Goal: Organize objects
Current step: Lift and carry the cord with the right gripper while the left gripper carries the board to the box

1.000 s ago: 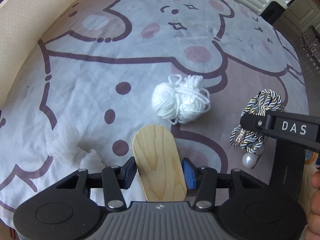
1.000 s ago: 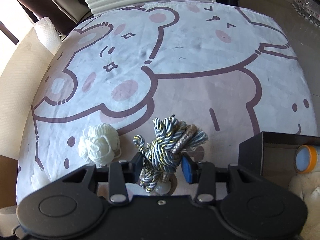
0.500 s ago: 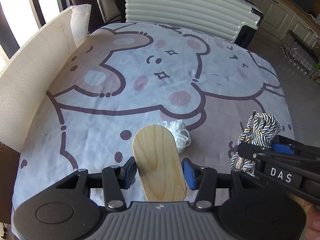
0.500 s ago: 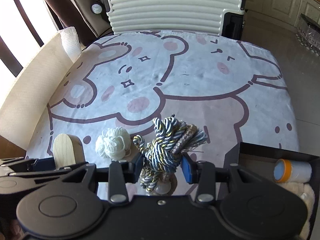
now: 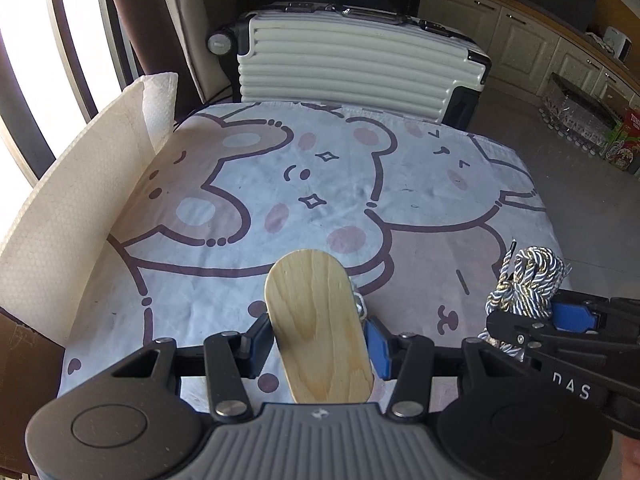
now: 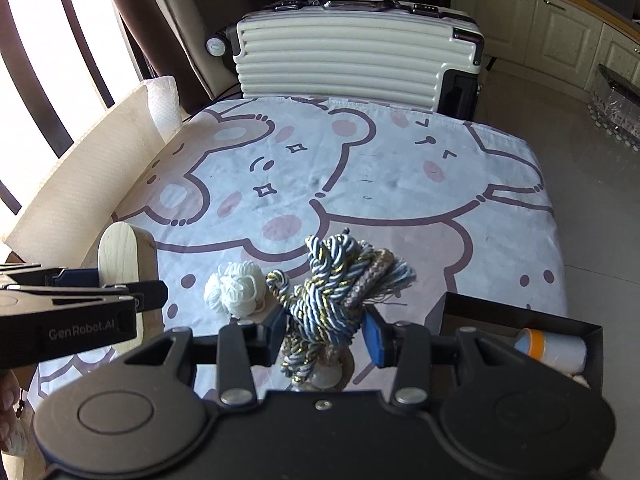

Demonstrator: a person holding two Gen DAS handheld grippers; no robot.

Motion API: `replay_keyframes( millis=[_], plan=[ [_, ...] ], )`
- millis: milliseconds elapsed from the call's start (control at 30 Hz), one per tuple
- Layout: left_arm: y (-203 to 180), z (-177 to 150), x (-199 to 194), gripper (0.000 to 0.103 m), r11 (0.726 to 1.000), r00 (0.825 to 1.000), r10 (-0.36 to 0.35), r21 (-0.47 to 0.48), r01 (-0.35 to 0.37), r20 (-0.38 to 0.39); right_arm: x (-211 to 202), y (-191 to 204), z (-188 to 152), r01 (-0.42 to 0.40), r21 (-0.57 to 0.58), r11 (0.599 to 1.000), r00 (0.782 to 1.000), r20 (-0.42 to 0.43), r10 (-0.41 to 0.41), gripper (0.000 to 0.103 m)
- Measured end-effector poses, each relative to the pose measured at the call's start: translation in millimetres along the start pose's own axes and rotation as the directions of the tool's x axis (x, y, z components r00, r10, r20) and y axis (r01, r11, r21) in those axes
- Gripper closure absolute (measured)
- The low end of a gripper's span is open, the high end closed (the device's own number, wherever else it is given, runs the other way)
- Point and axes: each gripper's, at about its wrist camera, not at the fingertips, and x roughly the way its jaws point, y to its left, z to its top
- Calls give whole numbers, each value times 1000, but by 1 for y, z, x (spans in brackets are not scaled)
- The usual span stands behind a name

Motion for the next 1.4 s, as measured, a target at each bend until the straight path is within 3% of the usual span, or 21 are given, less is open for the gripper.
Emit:
replay_keyframes(
  millis=[900, 1400],
  plan=[
    [-14, -1, -29, 53, 996, 995, -14, 86, 5, 94, -44, -17, -9, 14, 7, 1000, 991, 133, -14, 61],
    [-66, 0, -26, 53, 984, 989, -110, 151, 95, 94, -66, -69, -24, 114, 45, 992, 983, 142, -119, 61]
  ],
)
